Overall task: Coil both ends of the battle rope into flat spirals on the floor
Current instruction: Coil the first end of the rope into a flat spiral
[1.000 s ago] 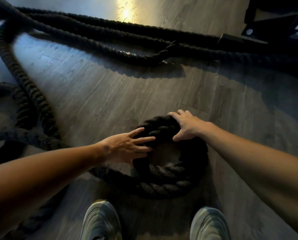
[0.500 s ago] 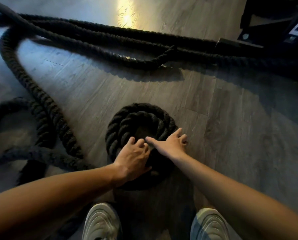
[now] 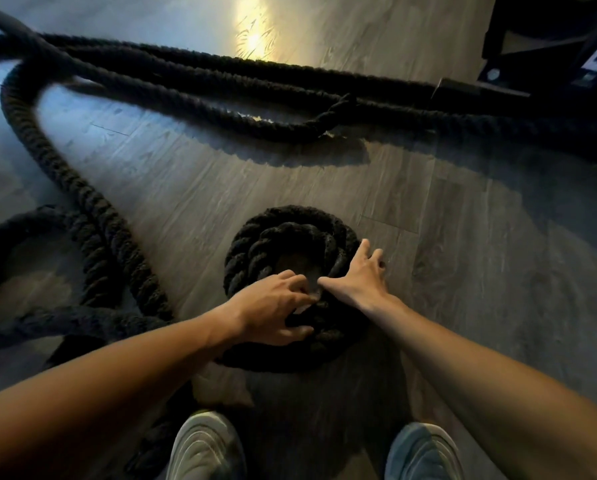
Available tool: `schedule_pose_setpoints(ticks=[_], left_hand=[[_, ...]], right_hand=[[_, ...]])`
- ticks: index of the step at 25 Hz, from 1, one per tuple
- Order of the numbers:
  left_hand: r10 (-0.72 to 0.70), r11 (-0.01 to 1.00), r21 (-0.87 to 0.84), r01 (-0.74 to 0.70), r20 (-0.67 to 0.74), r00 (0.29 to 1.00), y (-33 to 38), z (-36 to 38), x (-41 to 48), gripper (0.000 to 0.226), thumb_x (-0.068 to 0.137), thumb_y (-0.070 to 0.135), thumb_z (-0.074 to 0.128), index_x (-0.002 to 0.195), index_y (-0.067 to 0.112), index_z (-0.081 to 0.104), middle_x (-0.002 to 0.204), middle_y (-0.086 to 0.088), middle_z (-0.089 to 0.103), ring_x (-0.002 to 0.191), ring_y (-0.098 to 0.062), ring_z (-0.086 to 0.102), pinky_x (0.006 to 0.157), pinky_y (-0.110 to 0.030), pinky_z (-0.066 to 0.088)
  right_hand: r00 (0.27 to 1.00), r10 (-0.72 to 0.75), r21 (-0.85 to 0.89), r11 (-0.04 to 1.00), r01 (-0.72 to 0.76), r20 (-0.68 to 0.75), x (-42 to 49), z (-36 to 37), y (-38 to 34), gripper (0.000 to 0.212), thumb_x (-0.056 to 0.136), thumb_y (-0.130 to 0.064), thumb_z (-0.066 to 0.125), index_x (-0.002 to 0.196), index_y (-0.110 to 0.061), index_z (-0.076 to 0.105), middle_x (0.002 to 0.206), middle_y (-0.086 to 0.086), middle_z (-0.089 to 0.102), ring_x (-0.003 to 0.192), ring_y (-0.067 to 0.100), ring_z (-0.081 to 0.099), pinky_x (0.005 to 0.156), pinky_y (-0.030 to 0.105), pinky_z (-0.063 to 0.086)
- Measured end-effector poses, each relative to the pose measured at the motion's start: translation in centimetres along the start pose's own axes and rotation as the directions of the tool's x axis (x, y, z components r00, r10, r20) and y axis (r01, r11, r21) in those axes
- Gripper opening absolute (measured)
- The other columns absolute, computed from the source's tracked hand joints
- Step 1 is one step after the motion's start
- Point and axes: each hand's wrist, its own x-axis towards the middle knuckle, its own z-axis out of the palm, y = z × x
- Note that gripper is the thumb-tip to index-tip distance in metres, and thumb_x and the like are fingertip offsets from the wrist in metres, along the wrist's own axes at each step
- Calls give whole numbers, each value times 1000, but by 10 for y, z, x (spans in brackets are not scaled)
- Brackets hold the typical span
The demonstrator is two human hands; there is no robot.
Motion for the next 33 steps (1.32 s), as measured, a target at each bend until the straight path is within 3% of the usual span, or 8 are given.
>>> schedule_pose_setpoints(ticks=[3, 7, 15, 18, 22, 26, 31, 33], left_hand=[[10, 988, 154, -4, -34, 999, -30, -12, -14, 64, 85, 65, 52, 141, 34, 52, 141, 0, 52, 137, -24, 41, 110, -40, 37], [50, 925, 351, -147, 271, 961, -69, -37, -17, 81, 81, 82, 42, 151, 43, 33, 161, 4, 31, 153, -23, 12, 122, -49, 14], [286, 784, 437, -440, 375, 882, -51, 0, -20, 83, 80, 66, 40, 142, 11, 40, 127, -10, 55, 131, -29, 44, 114, -72, 14], [123, 808, 507, -299, 350, 929, -59, 7, -29, 64, 86, 31, 24, 147, 10, 31, 135, -11, 50, 130, -29, 45, 105, -72, 30], [-229, 842, 537, 45, 280, 932, -65, -4, -28, 60, 92, 41, 22, 145, 16, 33, 135, -3, 51, 122, -23, 51, 99, -60, 36], [-376, 826, 515, 232, 196, 906, -56, -13, -21, 81, 78, 73, 14, 126, 16, 45, 117, -1, 62, 108, -24, 62, 94, -50, 35], [-653, 753, 113, 648, 244, 717, -14, -9, 30, 87, 68, 94, 39, 110, 20, 57, 106, 2, 70, 103, -26, 65, 91, -46, 39], [-574, 773, -100, 627, 313, 757, -11, -4, 39, 77, 70, 89, 53, 108, 23, 63, 109, 1, 71, 106, -26, 65, 86, -36, 45]], right_hand=[[992, -84, -70, 993, 91, 98, 16, -18, 8, 129, 67, -53, 83, 157, -8, 1, 157, 25, 15, 143, 46, 24, 115, 48, 31], [905, -360, -264, 872, 412, 225, 39, -55, 6, 124, 65, -48, 86, 156, -12, 10, 146, 20, 27, 136, 41, 31, 109, 47, 37], [806, -484, -428, 684, 591, 340, 39, -54, 0, 121, 68, -63, 77, 159, -21, 9, 143, 11, 37, 132, 34, 37, 106, 53, 35], [912, -377, -416, 813, 409, 160, 10, -31, 8, 103, 80, -63, 65, 159, -28, 8, 153, 12, 24, 137, 38, 28, 109, 56, 32], [998, -15, 40, 999, 13, 57, -32, -2, -4, 102, 83, -67, 59, 159, -32, -1, 164, 17, 1, 148, 44, 10, 115, 56, 23], [926, 157, 604, 718, -346, 344, -49, 17, -31, 121, 66, -64, 80, 156, -23, 10, 156, 10, 36, 131, 31, 51, 102, 48, 51], [970, 109, 579, 785, -218, 218, -19, 9, -23, 91, 76, -28, 77, 148, -9, 25, 141, 14, 52, 119, 25, 56, 94, 32, 50], [974, 22, 468, 874, -127, 224, 5, -26, 3, 71, 76, -20, 79, 135, -12, 41, 130, 12, 60, 113, 21, 58, 94, 30, 49]])
